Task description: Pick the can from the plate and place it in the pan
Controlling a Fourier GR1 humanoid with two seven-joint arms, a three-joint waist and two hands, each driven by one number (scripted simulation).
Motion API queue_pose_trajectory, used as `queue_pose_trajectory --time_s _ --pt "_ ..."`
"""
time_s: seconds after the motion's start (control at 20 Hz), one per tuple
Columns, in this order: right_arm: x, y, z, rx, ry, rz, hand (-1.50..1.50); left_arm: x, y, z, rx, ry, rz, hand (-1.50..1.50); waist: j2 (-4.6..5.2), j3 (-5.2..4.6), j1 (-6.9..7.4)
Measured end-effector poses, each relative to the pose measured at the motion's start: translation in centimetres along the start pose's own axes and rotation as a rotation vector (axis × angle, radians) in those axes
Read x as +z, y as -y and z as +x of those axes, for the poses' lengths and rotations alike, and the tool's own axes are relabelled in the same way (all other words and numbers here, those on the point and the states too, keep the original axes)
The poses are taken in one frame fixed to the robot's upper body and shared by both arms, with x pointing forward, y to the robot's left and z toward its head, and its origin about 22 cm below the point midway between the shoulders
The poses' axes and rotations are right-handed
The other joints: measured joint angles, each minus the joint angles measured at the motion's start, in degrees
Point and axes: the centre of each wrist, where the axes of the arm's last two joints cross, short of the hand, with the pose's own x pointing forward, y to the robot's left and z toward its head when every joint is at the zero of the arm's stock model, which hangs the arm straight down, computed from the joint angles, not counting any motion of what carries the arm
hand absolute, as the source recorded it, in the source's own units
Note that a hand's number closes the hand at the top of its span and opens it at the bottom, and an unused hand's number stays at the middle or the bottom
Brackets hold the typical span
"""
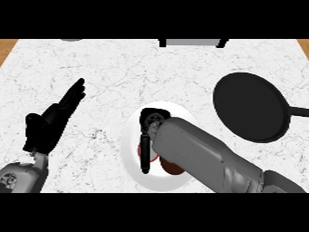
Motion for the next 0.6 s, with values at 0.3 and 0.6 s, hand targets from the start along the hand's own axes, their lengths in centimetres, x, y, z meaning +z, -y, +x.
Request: queue_pose_trajectory --time_s 0.3,0.6 --pt "-0.3 -0.7 -0.1 0.027 0.014 0.022 1.5 0.3 0.3 -0.3 0.0 0.005 -0.003 0.0 -0.02 -0.01 0.29" --pt "0.9 -1.0 0.5 0.04 0.044 -0.024 1.5 0.1 0.3 -0.3 -0.005 0.0 0.006 0.0 -0.03 -0.02 -0.35"
